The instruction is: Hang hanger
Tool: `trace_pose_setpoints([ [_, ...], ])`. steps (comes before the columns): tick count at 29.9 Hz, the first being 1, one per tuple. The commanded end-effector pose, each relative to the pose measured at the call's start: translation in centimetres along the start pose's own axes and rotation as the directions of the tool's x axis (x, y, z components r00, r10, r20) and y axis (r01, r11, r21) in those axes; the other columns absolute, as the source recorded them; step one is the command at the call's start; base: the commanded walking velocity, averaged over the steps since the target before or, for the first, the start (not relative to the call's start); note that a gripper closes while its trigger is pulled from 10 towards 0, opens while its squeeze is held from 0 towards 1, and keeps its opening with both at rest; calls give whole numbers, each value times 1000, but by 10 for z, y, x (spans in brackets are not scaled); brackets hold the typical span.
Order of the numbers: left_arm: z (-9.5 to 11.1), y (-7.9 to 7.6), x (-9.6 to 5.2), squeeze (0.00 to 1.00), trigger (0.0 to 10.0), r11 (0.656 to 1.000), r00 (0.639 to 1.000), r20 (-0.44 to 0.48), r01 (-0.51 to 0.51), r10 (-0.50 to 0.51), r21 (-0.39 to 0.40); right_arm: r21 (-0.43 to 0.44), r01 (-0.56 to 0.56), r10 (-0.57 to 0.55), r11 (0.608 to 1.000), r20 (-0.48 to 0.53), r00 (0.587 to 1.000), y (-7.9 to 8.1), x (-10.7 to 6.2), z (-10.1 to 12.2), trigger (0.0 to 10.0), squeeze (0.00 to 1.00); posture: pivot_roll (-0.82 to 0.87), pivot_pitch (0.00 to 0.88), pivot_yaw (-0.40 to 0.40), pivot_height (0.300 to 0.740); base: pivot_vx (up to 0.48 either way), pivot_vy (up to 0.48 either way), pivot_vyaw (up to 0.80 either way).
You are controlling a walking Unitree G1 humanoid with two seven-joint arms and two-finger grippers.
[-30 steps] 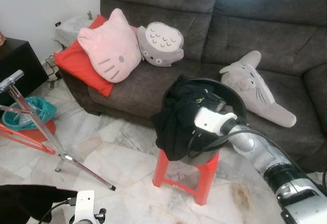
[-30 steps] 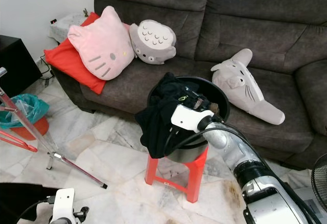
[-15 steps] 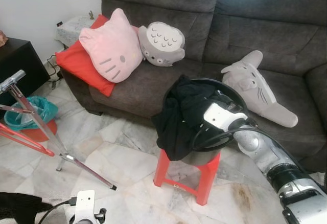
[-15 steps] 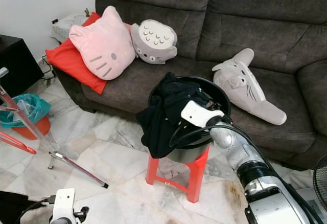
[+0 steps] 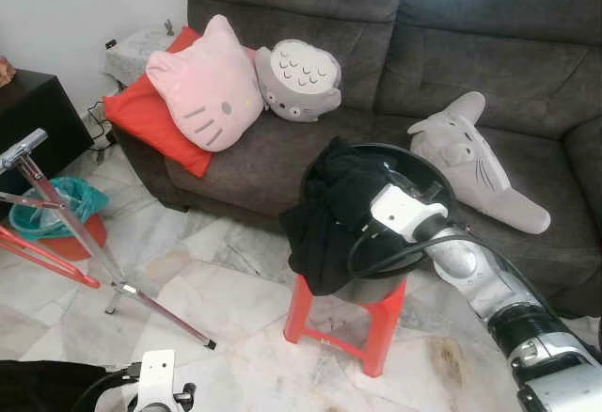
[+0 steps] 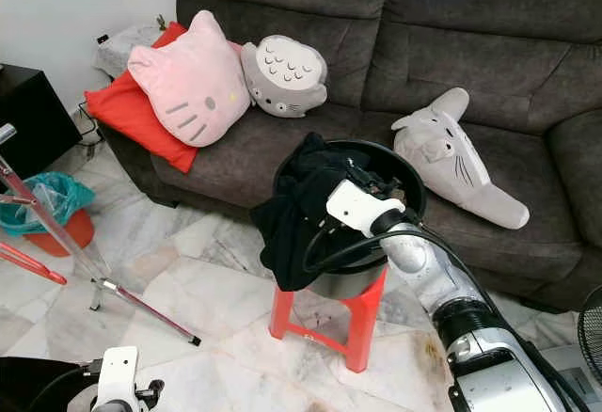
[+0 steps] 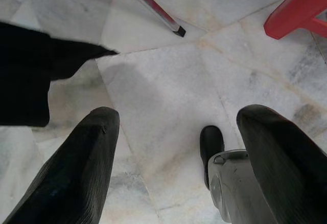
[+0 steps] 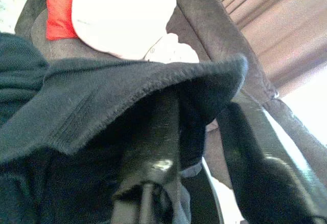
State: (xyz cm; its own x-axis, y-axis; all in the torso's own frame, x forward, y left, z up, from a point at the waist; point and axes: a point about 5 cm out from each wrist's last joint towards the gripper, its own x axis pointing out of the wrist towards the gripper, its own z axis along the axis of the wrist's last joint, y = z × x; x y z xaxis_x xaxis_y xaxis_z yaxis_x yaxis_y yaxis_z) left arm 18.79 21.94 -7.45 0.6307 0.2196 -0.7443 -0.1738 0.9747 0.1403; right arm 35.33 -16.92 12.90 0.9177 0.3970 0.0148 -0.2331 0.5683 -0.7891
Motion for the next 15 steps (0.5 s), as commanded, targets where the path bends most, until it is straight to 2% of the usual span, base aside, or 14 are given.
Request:
trace_pose_setpoints([
  [1,-1,3,0,0,10000,1000,1000,-2,-6,6,27,-3,7,-7,1000,45,999,-7,7,11,0,0,-66,0,26,728,0,0,0],
  [7,-1,4,0,0,10000,1000,1000,-3,-6,6,25,-17,35,-35,999,10,999,-13,9,7,0,0,-61,0,24,728,0,0,0],
  [9,-2,3,0,0,10000,1000,1000,-4,-6,6,26,2,84,-84,996,3,996,-25,10,7,0,0,-67,0,29,728,0,0,0],
  [10,-2,3,0,0,10000,1000,1000,-4,-6,6,26,2,84,-84,996,3,996,-25,10,7,0,0,-67,0,29,728,0,0,0],
  [14,-1,3,0,0,10000,1000,1000,-5,-5,5,27,-18,146,-146,989,31,989,-56,14,14,0,0,-70,0,27,728,0,0,0],
  [15,-1,3,0,0,10000,1000,1000,-5,-5,5,26,-21,150,-149,988,37,988,-59,14,15,0,0,-70,0,27,728,0,0,0],
])
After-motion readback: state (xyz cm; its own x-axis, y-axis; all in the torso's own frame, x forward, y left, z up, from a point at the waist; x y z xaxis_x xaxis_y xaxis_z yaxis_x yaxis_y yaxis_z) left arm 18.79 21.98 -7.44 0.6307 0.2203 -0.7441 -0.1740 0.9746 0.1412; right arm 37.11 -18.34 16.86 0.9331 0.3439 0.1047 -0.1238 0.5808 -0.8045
